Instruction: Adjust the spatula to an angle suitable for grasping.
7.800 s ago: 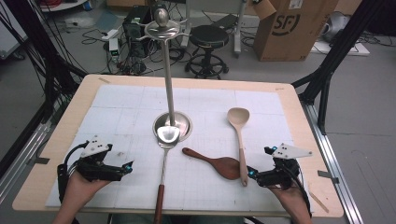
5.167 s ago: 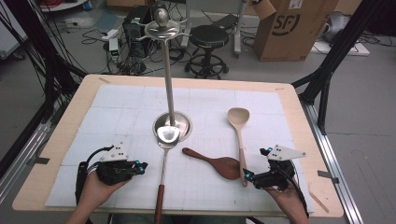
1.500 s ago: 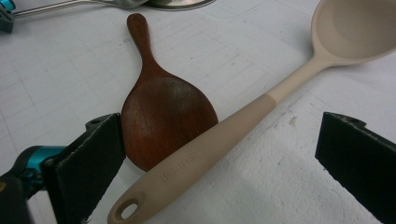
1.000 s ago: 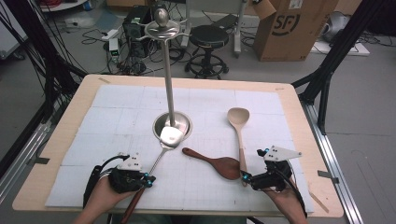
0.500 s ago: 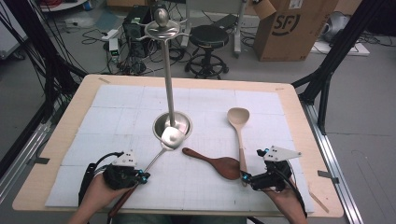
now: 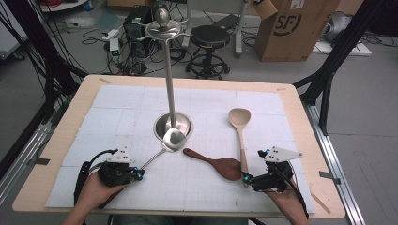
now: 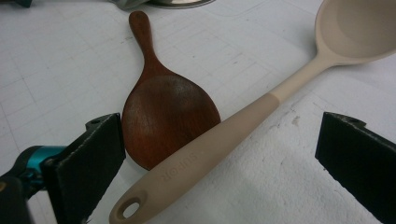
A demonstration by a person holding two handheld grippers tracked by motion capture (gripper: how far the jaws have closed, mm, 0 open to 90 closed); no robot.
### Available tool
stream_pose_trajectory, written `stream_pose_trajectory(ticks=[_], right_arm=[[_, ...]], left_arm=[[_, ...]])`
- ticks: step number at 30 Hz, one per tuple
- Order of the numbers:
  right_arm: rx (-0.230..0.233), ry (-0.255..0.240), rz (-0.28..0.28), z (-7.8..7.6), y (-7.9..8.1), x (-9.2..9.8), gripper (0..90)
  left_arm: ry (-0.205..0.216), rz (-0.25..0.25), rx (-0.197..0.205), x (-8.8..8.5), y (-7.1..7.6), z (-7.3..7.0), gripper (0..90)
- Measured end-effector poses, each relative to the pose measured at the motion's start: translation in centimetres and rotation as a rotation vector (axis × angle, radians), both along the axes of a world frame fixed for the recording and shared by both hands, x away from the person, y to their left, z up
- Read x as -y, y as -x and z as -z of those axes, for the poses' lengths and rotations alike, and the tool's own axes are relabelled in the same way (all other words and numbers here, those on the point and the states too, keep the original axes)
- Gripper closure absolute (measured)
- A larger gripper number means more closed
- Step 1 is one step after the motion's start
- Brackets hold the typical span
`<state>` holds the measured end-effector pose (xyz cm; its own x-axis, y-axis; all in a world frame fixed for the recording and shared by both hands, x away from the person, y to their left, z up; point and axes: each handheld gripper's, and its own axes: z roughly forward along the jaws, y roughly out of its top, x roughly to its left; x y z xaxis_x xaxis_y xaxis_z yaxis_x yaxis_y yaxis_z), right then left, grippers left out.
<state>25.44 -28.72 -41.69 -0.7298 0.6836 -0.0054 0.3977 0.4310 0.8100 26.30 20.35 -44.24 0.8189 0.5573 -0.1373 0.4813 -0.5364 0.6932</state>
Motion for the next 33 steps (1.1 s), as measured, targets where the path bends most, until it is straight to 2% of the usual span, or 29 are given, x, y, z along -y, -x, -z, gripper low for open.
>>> stream_pose_trajectory(ticks=[15,33], right_arm=[[-0.004,0.002,-0.004,0.1,0.0,-0.1,0.6],[-0.006,0.003,-0.007,0.1,-0.1,-0.2,0.6]], left_arm=[[-0.010,-0.065,0.008,-1.5,-0.8,0.0,89.4],[-0.006,-0.097,0.014,-2.3,-1.4,0.1,89.4]])
